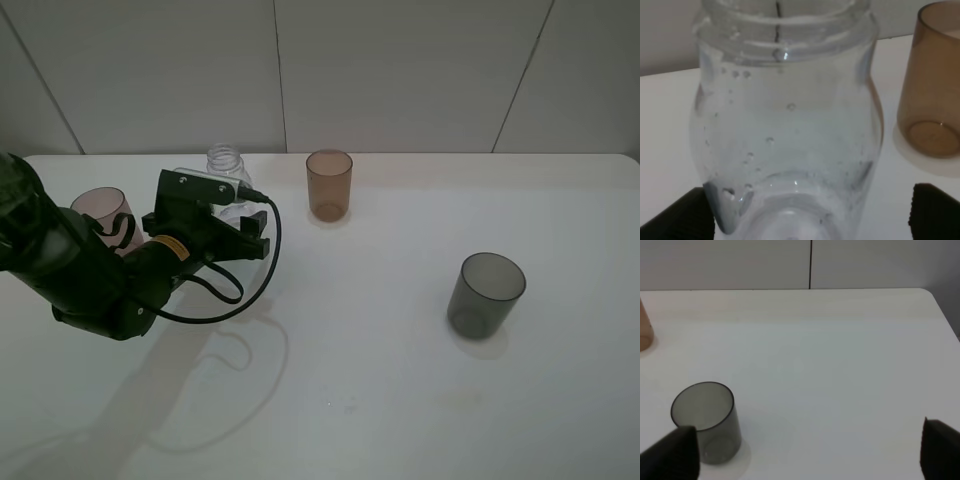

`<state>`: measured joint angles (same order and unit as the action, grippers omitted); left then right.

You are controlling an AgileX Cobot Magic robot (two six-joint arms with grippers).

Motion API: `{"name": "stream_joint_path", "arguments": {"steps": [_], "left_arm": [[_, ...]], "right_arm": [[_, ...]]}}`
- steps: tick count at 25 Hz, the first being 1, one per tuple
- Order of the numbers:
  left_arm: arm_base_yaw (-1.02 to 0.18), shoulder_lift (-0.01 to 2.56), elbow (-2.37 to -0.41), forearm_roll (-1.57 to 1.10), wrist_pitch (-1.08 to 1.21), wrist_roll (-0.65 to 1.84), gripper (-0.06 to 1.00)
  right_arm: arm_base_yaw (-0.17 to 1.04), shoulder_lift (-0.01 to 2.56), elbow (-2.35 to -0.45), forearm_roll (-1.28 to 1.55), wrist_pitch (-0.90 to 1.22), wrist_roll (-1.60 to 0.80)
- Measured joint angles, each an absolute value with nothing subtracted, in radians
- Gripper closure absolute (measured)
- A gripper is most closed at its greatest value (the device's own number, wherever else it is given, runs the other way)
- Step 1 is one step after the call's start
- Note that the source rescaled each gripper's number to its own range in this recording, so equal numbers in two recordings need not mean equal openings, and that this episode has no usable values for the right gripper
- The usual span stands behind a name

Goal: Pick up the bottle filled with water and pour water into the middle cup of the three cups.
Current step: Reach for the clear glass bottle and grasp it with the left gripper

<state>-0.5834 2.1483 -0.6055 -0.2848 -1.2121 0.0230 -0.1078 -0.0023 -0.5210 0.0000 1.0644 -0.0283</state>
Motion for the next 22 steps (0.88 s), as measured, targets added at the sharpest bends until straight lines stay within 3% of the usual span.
{"name": "stream_joint_path", "arguments": {"steps": [22], "left_arm": [[-0.542, 2.205, -0.688, -0.262, -1.213, 0.030, -0.06]], "right_arm": [[-0.108, -0.002, -0.521, 0.000, 1.064, -0.028]]}}
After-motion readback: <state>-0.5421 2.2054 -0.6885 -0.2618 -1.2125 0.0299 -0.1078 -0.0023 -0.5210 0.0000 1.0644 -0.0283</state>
